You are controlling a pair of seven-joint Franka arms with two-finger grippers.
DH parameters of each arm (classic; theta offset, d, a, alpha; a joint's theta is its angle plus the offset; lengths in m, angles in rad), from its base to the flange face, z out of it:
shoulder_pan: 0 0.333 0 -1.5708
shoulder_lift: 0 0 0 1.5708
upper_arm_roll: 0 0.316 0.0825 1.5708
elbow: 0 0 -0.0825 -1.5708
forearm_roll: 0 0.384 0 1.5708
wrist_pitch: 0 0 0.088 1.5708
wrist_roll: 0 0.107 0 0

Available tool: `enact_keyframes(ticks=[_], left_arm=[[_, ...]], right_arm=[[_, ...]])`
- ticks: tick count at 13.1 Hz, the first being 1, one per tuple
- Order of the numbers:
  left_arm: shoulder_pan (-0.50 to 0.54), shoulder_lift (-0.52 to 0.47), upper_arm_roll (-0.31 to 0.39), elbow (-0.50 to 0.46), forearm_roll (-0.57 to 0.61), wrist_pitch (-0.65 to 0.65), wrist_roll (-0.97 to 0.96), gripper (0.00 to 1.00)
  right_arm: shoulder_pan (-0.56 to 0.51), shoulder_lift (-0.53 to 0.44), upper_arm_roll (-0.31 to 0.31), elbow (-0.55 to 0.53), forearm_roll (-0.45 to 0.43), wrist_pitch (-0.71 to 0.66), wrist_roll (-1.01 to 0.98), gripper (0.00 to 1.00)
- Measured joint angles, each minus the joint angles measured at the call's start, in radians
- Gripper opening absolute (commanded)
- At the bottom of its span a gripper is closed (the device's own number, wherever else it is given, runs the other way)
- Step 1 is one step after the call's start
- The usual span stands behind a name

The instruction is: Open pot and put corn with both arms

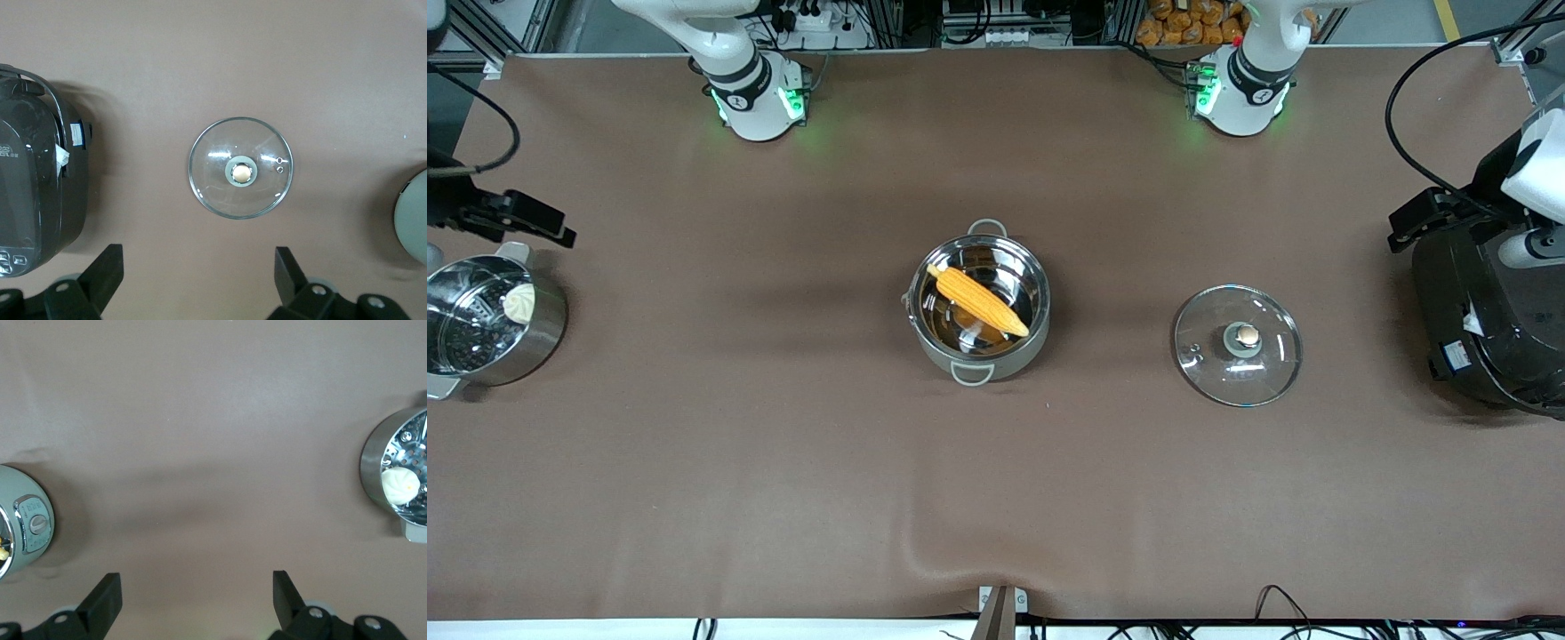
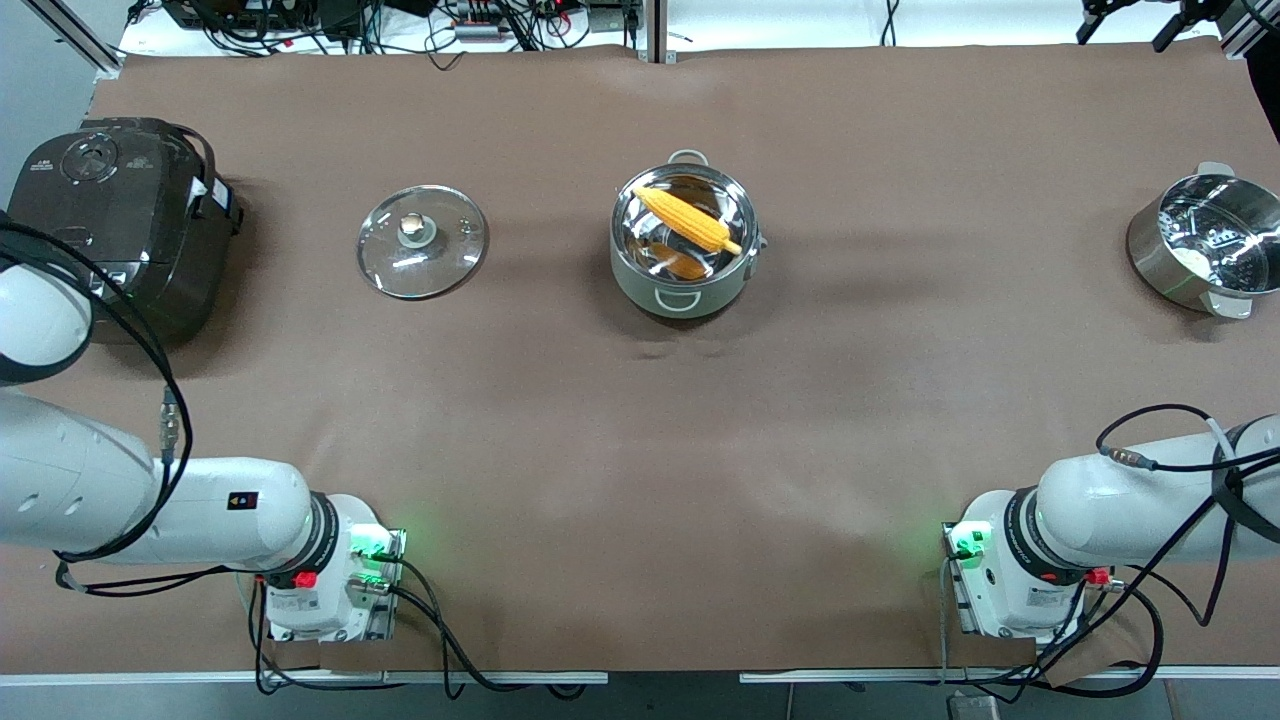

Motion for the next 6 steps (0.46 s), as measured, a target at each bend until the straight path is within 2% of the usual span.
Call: enact_keyframes(ticks=[6], left_arm=[[-0.002, 0.006, -0.001, 0.0, 0.0, -0.001, 0.0, 1.0]], right_arm=[[0.0, -0.005, 0.014, -0.007, -0.007, 0.01, 0.014, 1.0]])
